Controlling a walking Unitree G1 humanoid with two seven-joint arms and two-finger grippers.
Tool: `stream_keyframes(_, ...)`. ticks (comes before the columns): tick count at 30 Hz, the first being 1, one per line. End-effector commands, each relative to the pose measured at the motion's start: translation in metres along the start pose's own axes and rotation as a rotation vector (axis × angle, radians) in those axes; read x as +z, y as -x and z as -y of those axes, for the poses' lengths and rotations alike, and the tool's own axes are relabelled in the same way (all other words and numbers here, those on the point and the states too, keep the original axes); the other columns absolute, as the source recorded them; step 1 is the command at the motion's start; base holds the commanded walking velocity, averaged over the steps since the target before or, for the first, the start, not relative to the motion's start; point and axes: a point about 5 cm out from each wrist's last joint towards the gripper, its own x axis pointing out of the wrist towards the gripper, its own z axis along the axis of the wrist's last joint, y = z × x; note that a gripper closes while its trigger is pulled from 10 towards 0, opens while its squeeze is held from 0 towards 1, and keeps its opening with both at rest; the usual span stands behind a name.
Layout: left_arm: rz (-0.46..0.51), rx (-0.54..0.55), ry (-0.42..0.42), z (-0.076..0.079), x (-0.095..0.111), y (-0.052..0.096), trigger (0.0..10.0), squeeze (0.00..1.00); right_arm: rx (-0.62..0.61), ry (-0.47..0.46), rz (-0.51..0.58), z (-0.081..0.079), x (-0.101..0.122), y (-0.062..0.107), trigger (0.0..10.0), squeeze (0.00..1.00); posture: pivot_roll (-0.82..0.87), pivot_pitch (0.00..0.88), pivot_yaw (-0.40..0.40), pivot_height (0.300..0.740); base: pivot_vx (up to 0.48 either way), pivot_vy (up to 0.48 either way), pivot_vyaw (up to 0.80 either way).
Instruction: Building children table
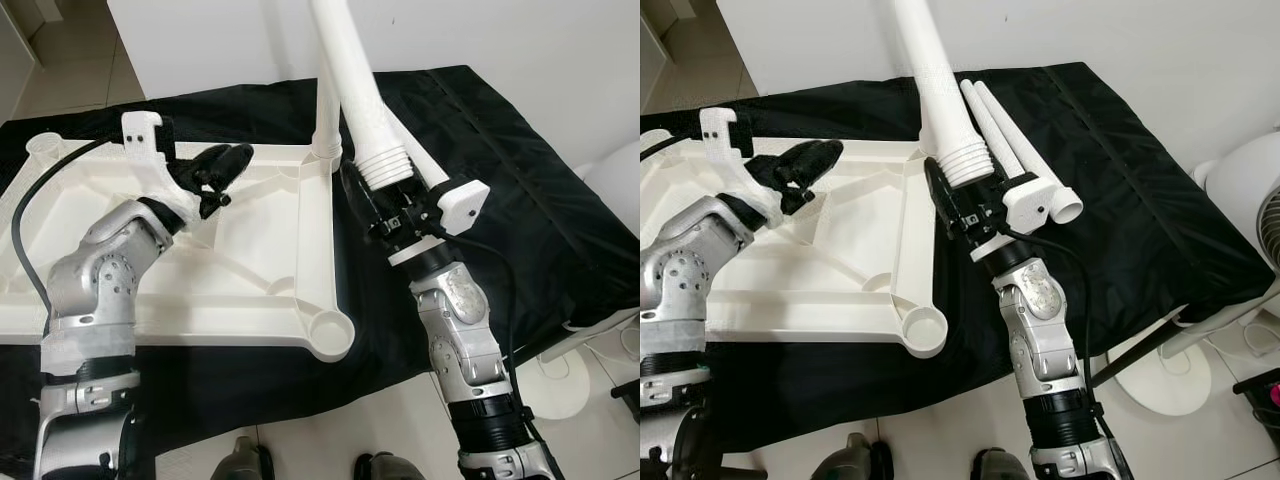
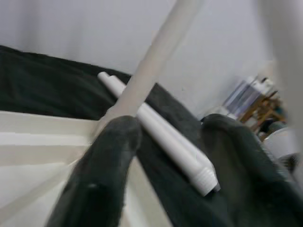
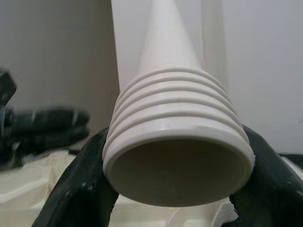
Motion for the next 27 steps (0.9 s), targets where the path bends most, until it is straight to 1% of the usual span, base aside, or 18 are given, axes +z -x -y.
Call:
stream_keyframes(1, 0.021, -0.005, 0.129, -0.003, 0.001, -0.002, 10.0, 1.00, 0.028, -0.004, -0.009, -0.004, -0.004, 0.001, 10.0, 0.00, -0.05, 0.079, 0.046, 0.740, 0.000, 0.000, 0.00)
stream_keyframes(2, 0.034, -0.009, 0.191, -0.005, 0.003, -0.004, 10.0, 1.00, 0.033, -0.004, -0.017, -0.004, -0.006, 0.001, 10.0, 0.00, -0.04, 0.078, 0.036, 0.740, 0.000, 0.000, 0.00)
stream_keyframes(3, 0.034, -0.009, 0.191, -0.005, 0.003, -0.004, 10.0, 1.00, 0.033, -0.004, -0.017, -0.004, -0.006, 0.001, 10.0, 0.00, -0.04, 0.078, 0.036, 0.740, 0.000, 0.000, 0.00)
stream_keyframes(4, 0.055, -0.007, 0.288, -0.010, 0.006, -0.006, 10.0, 1.00, 0.048, -0.011, -0.035, -0.006, -0.010, 0.001, 10.0, 0.00, -0.04, 0.078, 0.025, 0.740, 0.000, 0.000, 0.00)
stream_keyframes(5, 0.055, -0.007, 0.288, -0.010, 0.006, -0.006, 10.0, 1.00, 0.048, -0.011, -0.035, -0.006, -0.010, 0.001, 10.0, 0.00, -0.04, 0.078, 0.025, 0.740, 0.000, 0.000, 0.00)
stream_keyframes(6, 0.067, 0.001, 0.348, -0.013, 0.006, -0.007, 10.0, 1.00, 0.057, -0.012, -0.045, -0.007, -0.013, 0.002, 10.0, 0.00, -0.04, 0.078, 0.025, 0.740, 0.000, 0.000, 0.00)
stream_keyframes(7, 0.067, 0.001, 0.348, -0.013, 0.006, -0.007, 10.0, 1.00, 0.057, -0.012, -0.045, -0.007, -0.013, 0.002, 10.0, 0.00, -0.04, 0.078, 0.025, 0.740, 0.000, 0.000, 0.00)
stream_keyframes(9, 0.072, 0.014, 0.412, -0.018, 0.006, -0.008, 10.0, 1.00, 0.081, -0.009, -0.062, -0.009, -0.018, 0.002, 10.0, 0.00, -0.04, 0.077, 0.017, 0.740, 0.000, 0.000, 0.00)
stream_keyframes(10, 0.072, 0.014, 0.412, -0.018, 0.006, -0.008, 10.0, 1.00, 0.081, -0.009, -0.062, -0.009, -0.018, 0.002, 10.0, 0.00, -0.04, 0.077, 0.017, 0.740, 0.000, 0.000, 0.00)
stream_keyframes(11, 0.066, 0.030, 0.449, -0.022, 0.003, -0.009, 10.0, 0.38, 0.101, 0.000, -0.073, -0.011, -0.020, 0.001, 10.0, 0.00, -0.04, 0.074, 0.014, 0.740, 0.000, 0.000, 0.00)
stream_keyframes(12, 0.066, 0.030, 0.449, -0.022, 0.003, -0.009, 10.0, 0.38, 0.101, 0.000, -0.073, -0.011, -0.020, 0.001, 10.0, 0.00, -0.04, 0.074, 0.014, 0.740, 0.000, 0.000, 0.00)
stream_keyframes(13, 0.053, 0.051, 0.461, -0.026, 0.000, -0.009, 10.0, 0.00, 0.127, 0.005, -0.085, -0.014, -0.023, 0.000, 10.0, 0.00, -0.05, 0.073, 0.011, 0.740, 0.000, 0.000, 0.00)
stream_keyframes(14, 0.051, 0.060, 0.493, -0.030, -0.002, -0.009, 10.0, 0.00, 0.159, 0.018, -0.097, -0.017, -0.026, -0.001, 10.0, 0.00, -0.05, 0.069, 0.009, 0.740, 0.000, 0.000, 0.00)
stream_keyframes(18, 0.043, 0.078, 0.507, -0.034, -0.003, -0.010, 10.0, 0.00, 0.239, 0.056, -0.131, -0.024, -0.034, 0.000, 10.0, 0.00, -0.05, 0.065, 0.008, 0.740, 0.000, 0.000, 0.00)
stream_keyframes(22, 0.070, 0.065, 0.522, -0.035, 0.003, -0.012, 10.0, 0.00, 0.232, 0.039, -0.134, -0.024, -0.036, 0.000, 10.0, 0.00, -0.05, 0.060, 0.006, 0.740, 0.000, 0.000, 0.00)
stream_keyframes(24, 0.079, 0.058, 0.548, -0.036, 0.006, -0.012, 10.0, 0.00, 0.209, 0.025, -0.136, -0.022, -0.038, 0.001, 10.0, 0.00, -0.05, 0.057, 0.007, 0.740, 0.000, 0.000, 0.00)
stream_keyframes(26, 0.079, 0.071, 0.536, -0.038, 0.007, -0.011, 10.0, 0.00, 0.143, 0.015, -0.123, -0.017, -0.038, 0.001, 10.0, 0.00, -0.05, 0.054, 0.006, 0.740, 0.000, 0.000, 0.00)
stream_keyframes(27, 0.079, 0.071, 0.536, -0.038, 0.007, -0.011, 10.0, 0.00, 0.143, 0.015, -0.123, -0.017, -0.038, 0.001, 10.0, 0.00, -0.05, 0.054, 0.006, 0.740, 0.000, 0.000, 0.00)
